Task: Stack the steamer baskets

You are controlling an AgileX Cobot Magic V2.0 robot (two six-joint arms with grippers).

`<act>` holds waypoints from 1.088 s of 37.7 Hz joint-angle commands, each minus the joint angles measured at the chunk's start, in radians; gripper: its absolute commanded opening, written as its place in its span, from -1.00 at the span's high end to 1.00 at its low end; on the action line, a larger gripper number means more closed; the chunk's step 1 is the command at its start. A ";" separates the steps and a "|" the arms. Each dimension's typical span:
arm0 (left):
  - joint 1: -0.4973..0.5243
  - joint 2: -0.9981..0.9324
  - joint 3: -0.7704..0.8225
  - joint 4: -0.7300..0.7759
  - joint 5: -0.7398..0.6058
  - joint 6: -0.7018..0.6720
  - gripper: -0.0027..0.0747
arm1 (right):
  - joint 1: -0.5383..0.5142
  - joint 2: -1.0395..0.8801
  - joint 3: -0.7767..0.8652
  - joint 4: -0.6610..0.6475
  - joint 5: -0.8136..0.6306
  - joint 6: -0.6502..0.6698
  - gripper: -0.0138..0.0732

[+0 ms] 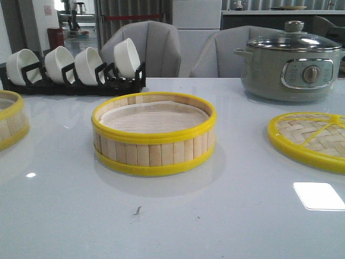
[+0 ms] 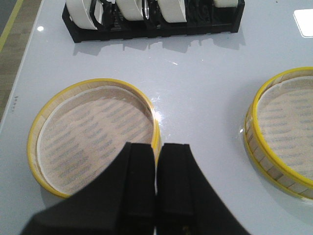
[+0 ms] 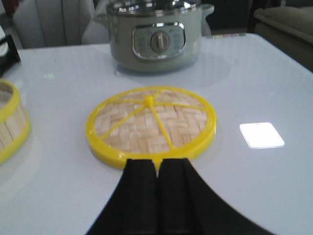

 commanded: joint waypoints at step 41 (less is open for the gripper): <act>-0.007 0.007 -0.035 0.025 -0.122 -0.001 0.68 | 0.070 1.001 -0.860 0.326 0.060 -0.161 0.55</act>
